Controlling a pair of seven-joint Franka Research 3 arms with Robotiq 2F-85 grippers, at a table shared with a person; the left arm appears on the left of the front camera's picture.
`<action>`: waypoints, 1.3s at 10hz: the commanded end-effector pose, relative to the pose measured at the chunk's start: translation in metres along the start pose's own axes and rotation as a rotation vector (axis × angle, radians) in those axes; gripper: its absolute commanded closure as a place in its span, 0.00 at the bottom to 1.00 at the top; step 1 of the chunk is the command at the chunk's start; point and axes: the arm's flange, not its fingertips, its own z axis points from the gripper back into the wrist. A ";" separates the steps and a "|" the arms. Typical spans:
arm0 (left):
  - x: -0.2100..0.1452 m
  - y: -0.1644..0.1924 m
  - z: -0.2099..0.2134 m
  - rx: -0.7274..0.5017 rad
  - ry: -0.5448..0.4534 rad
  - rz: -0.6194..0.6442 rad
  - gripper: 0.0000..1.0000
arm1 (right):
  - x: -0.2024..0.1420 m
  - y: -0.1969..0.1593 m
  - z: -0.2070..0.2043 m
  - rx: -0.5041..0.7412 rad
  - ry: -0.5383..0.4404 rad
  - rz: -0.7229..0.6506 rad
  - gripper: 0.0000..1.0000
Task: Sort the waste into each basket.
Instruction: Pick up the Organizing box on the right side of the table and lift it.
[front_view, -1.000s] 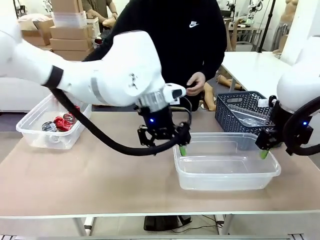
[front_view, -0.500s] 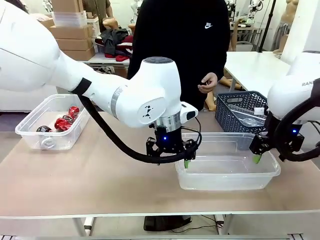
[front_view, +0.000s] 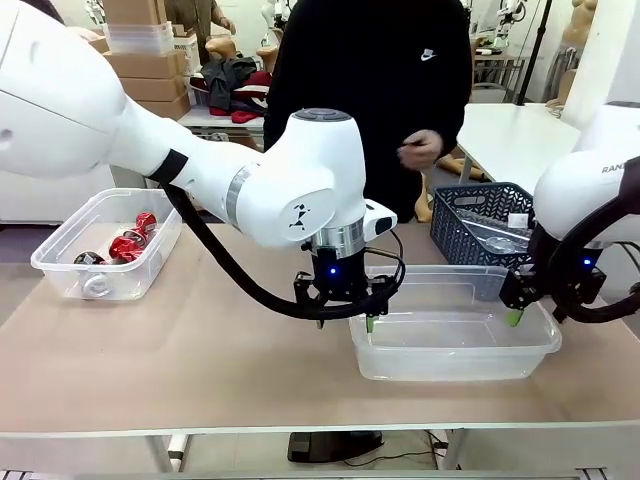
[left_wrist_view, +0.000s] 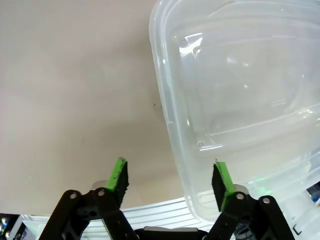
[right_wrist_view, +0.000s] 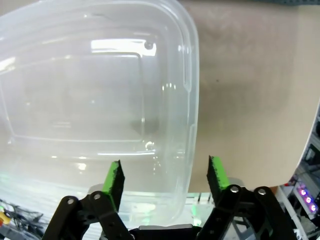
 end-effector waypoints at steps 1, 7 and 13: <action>0.004 -0.006 -0.003 0.042 -0.016 0.040 1.00 | -0.003 0.002 -0.006 -0.015 -0.027 -0.013 1.00; 0.003 -0.010 -0.004 0.064 -0.022 0.044 1.00 | -0.007 0.002 -0.014 -0.030 -0.019 -0.004 1.00; -0.001 0.003 0.023 0.023 0.027 0.013 1.00 | -0.023 0.007 0.009 -0.017 0.016 0.007 1.00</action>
